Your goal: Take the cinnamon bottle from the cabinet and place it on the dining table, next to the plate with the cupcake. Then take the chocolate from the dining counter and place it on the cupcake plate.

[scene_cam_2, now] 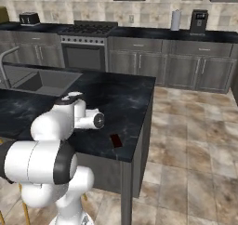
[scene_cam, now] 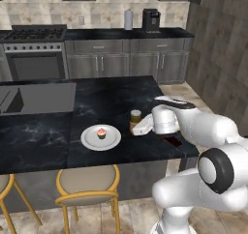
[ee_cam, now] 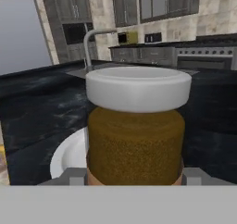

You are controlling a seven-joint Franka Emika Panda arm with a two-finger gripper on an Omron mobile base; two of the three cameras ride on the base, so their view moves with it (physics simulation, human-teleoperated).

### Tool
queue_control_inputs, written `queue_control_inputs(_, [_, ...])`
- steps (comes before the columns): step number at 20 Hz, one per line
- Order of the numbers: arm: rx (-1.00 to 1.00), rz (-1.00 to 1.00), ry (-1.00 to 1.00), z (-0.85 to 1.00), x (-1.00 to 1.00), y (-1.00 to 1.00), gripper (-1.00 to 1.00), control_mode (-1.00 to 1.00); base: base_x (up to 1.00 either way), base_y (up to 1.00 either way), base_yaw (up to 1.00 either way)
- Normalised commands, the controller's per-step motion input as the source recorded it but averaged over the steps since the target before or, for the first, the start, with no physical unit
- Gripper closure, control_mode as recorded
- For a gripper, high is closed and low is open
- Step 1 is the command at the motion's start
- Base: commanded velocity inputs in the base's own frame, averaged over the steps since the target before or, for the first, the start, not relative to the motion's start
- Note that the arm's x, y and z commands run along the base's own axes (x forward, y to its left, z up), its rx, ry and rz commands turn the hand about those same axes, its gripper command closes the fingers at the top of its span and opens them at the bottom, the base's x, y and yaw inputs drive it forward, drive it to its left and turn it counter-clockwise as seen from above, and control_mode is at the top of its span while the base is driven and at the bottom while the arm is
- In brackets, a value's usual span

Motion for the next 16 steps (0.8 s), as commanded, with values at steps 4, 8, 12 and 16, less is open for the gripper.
queue_control_inputs(4, [-0.03,0.0,0.0,-0.63,0.02,0.08,1.0,-1.0,0.0,0.0,0.0])
queue_control_inputs(8, [-0.01,0.0,0.0,-0.46,0.2,0.13,1.0,-1.0,0.0,0.0,0.0])
queue_control_inputs(12, [-0.01,0.0,0.0,-0.25,0.3,0.15,1.0,-1.0,0.0,0.0,0.0])
queue_control_inputs(16, [0.0,0.0,0.0,-0.21,0.23,0.05,1.0,-1.0,0.0,0.0,0.0])
